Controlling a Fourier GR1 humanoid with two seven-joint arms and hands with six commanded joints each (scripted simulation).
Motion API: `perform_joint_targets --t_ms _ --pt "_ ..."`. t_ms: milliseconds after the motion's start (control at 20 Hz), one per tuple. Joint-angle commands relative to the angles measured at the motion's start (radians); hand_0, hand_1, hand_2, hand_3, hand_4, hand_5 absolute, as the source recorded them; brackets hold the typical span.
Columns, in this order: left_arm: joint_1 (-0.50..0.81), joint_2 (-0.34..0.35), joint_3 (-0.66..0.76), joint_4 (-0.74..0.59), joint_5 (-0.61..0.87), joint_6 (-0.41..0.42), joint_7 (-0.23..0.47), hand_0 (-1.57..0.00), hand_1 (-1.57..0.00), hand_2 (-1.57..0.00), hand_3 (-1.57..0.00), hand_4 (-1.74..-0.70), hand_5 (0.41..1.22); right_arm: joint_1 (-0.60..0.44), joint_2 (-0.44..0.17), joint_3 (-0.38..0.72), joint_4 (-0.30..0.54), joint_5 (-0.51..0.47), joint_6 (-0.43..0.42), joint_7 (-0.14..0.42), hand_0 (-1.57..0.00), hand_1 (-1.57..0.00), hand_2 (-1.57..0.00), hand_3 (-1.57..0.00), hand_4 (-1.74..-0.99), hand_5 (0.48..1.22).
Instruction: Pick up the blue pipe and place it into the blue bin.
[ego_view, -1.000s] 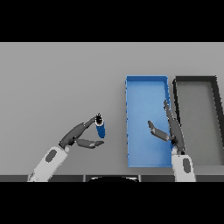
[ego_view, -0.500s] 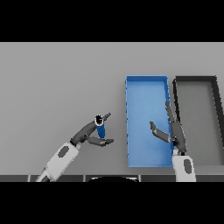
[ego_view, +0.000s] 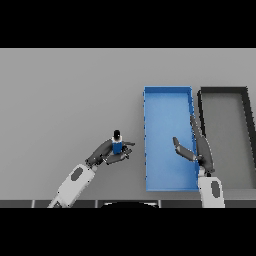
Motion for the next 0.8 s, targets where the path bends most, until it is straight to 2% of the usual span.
perform_joint_targets --t_ms 0,150,250,400,500,650,750 --pt "-0.002 0.001 -0.010 -0.009 -0.016 0.016 -0.001 -1.17 -1.24 -1.28 -1.27 -1.55 1.094 -0.004 0.005 0.003 -0.001 0.004 -0.005 0.008 0.00 0.00 0.00 0.00 -1.228 0.656" --pt "-0.001 -0.015 -0.019 -0.024 -0.041 0.039 -0.038 -1.37 -1.40 -1.42 -1.42 -1.50 1.156 0.004 0.005 0.005 -0.013 -0.010 0.009 0.004 0.00 0.00 0.00 0.00 -1.221 0.638" --pt "0.000 -0.022 -0.014 -0.052 -0.039 0.043 -0.050 -1.44 -1.46 -1.48 -1.47 -1.48 1.179 -0.002 0.004 0.001 0.009 -0.003 0.004 0.014 0.00 0.00 0.00 0.00 -1.217 0.631" --pt "-0.019 -0.043 -0.001 -0.093 -0.037 0.055 -0.061 -1.50 -1.51 -1.52 -1.52 -1.47 1.200 -0.003 0.012 0.004 -0.002 -0.010 0.005 0.010 0.00 0.00 0.00 0.00 -1.229 0.633" --pt "-0.033 -0.046 0.000 -0.138 -0.034 0.047 -0.045 -1.53 -1.53 -1.54 -1.54 -1.47 1.207 -0.020 0.015 0.011 0.005 0.013 -0.010 0.024 0.00 0.00 0.00 0.00 -1.220 0.638" --pt "-0.071 -0.052 0.004 -0.188 -0.020 0.021 0.003 -1.55 -1.55 -1.56 -1.55 -1.47 1.214 -0.016 0.011 0.017 0.011 0.035 -0.016 0.020 0.00 0.00 0.00 0.00 -1.194 0.642" --pt "-0.072 -0.050 0.001 -0.216 -0.021 0.006 0.011 -1.56 -1.56 -1.56 -1.56 -1.47 1.217 -0.017 -0.003 0.010 0.015 0.030 -0.008 0.008 0.00 0.00 0.00 0.00 -1.176 0.643"
